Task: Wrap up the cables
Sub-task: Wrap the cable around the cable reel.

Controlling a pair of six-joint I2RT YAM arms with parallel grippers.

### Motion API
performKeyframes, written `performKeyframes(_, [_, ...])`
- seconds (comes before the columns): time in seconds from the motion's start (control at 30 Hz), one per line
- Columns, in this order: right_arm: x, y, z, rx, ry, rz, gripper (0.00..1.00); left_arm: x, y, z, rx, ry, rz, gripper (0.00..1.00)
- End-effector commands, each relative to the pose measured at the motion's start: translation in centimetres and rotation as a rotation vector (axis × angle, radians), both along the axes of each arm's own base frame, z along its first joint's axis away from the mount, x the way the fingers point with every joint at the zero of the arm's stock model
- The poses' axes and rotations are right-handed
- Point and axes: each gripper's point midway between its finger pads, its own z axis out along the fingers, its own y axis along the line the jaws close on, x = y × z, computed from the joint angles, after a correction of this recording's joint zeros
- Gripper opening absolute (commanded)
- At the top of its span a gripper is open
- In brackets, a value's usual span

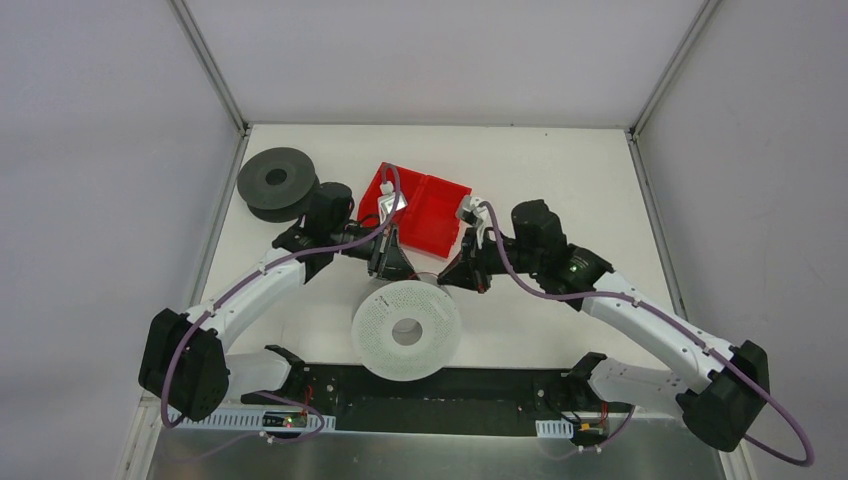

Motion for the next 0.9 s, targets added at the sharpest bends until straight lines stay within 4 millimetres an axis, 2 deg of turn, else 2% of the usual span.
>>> performKeyframes(0.0, [-0.3,-0.9,-0.3,-0.014,0.161,-0.122,0.0,0.1,-0.3,2.2,-0.046,-0.058,-0.045,0.0])
performKeyframes(0.27, [-1.8,-1.5,-2.6,-0.05,0.371,-0.181,0.0,0.1,-0.2,2.9,-0.057,-0.079,-0.048,0.0])
performKeyframes(0.43, [-2.6,-1.7,-2.6,-0.009,0.432,-0.199,0.0,0.4,-0.4,3.2,-0.061,-0.061,-0.029,0.0])
performKeyframes(0.5, [-2.7,-1.8,-2.5,0.03,0.436,-0.221,0.0,0.7,-0.7,3.9,-0.1,-0.069,-0.025,0.0])
performKeyframes(0.63, [-1.7,-1.7,-2.2,0.136,0.435,-0.29,0.0,1.6,-1.3,5.3,-0.186,-0.036,0.009,0.0])
performKeyframes(0.87, [1.2,-1.6,-1.8,0.269,0.449,-0.463,0.0,3.7,-1.8,4.3,-0.166,0.039,0.124,0.0])
